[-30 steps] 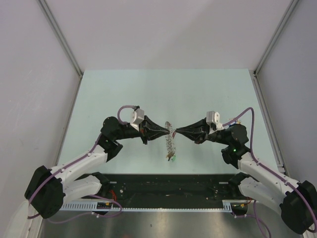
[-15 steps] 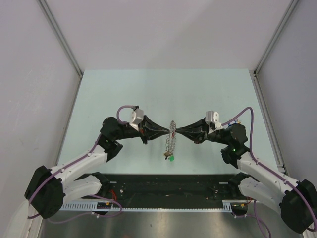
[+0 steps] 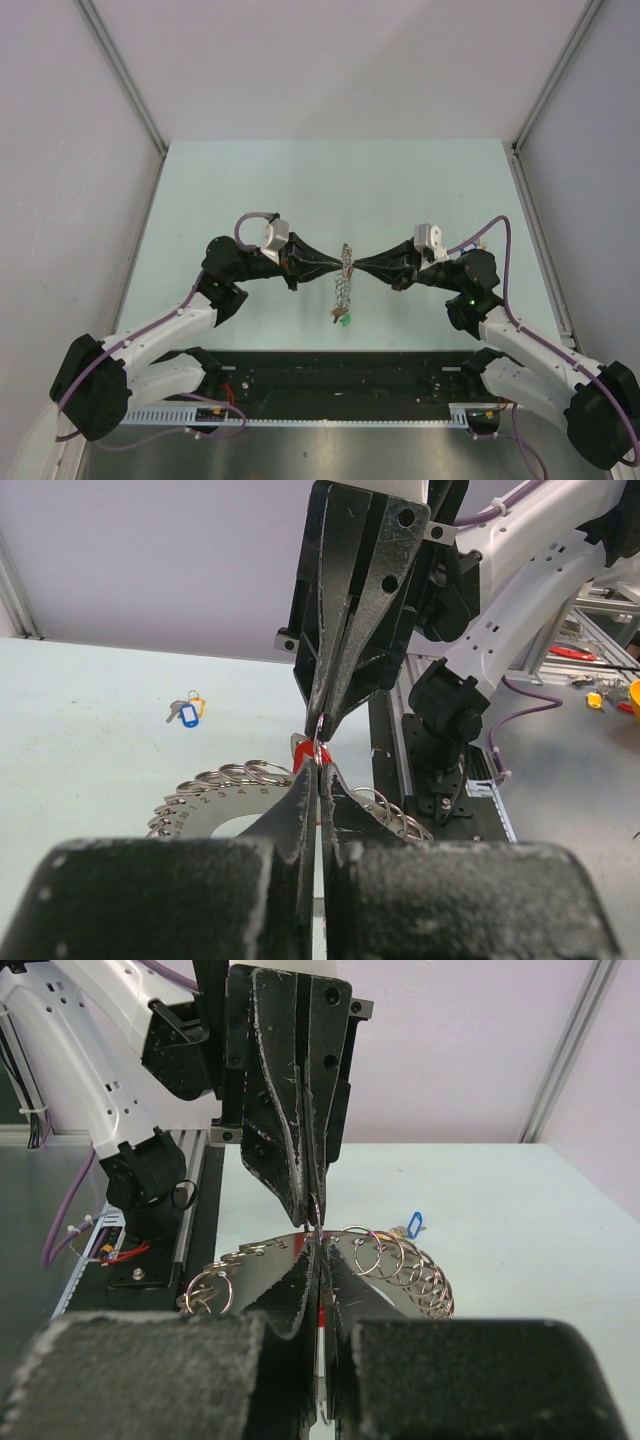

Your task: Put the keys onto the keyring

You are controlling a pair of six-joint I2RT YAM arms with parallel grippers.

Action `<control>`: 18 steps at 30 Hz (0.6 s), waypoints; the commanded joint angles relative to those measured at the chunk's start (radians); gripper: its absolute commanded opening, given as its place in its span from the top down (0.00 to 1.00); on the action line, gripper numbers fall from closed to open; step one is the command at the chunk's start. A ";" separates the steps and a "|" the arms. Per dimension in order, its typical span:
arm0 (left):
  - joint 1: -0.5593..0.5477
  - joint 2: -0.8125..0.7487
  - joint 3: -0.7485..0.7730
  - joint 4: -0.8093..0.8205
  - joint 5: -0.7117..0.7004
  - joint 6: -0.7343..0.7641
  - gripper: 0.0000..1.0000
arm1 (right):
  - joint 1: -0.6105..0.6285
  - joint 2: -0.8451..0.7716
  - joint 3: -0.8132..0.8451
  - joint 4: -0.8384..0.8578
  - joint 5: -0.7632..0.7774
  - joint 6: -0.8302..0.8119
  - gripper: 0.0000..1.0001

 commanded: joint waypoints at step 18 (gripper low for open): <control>0.003 -0.003 0.001 0.068 0.010 -0.016 1.00 | 0.008 -0.006 0.005 0.059 -0.016 0.008 1.00</control>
